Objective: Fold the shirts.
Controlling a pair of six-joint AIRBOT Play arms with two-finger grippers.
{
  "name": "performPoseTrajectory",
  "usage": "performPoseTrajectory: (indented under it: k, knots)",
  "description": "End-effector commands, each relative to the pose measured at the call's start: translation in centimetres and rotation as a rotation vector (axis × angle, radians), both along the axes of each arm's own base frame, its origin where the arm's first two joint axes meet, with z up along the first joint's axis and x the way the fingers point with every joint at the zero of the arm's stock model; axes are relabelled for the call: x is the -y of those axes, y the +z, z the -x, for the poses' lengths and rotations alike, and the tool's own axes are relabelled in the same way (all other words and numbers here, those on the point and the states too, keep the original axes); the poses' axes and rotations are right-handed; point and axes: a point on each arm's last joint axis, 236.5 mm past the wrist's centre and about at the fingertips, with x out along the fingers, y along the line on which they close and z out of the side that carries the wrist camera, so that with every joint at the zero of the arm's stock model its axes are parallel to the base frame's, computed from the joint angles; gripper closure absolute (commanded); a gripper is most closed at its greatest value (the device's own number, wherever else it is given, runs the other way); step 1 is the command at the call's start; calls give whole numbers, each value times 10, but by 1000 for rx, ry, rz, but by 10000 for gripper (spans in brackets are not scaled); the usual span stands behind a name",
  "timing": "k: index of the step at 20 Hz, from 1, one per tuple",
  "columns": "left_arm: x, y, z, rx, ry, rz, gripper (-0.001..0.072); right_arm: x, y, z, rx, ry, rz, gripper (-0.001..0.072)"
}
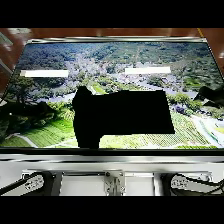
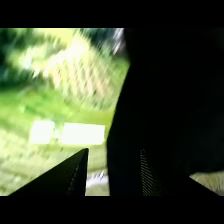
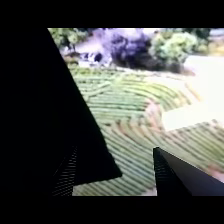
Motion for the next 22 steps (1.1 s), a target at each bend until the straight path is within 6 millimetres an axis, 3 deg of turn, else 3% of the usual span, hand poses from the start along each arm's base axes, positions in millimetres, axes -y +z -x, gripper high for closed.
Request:
performPoseTrajectory:
  k: [1,2,4,8,11,13,14,15,19,20,22]
  knots:
    - [19,-45,52,-168,16,87,142,-41,-5,23,-5,-21,-344,121]
    - [32,-55,50,-161,52,119,36,-51,-10,24,-1,-13,-383,121]
    - [53,-68,44,-136,77,153,52,-63,-18,16,26,-13,-418,121]
    - [79,-95,37,-167,73,157,54,-69,-20,-3,85,-19,-400,121]
    - [81,-104,25,-151,119,163,122,-69,-20,-5,93,-19,-391,121]
    - [82,-102,16,-114,132,178,126,-69,-21,-4,89,-18,-387,121]
    - [85,-98,11,-96,140,198,152,-69,-21,-4,87,-18,-385,121]
    - [87,-95,7,-83,150,218,259,-68,-22,-3,83,-18,-381,121]
    - [91,-90,1,-64,164,249,272,-64,-31,15,6,11,-348,121]
    - [93,-90,2,-61,152,247,362,-61,-34,22,-23,20,-331,121]
    - [101,-88,7,-55,97,254,623,-57,-42,35,-76,31,-305,120]
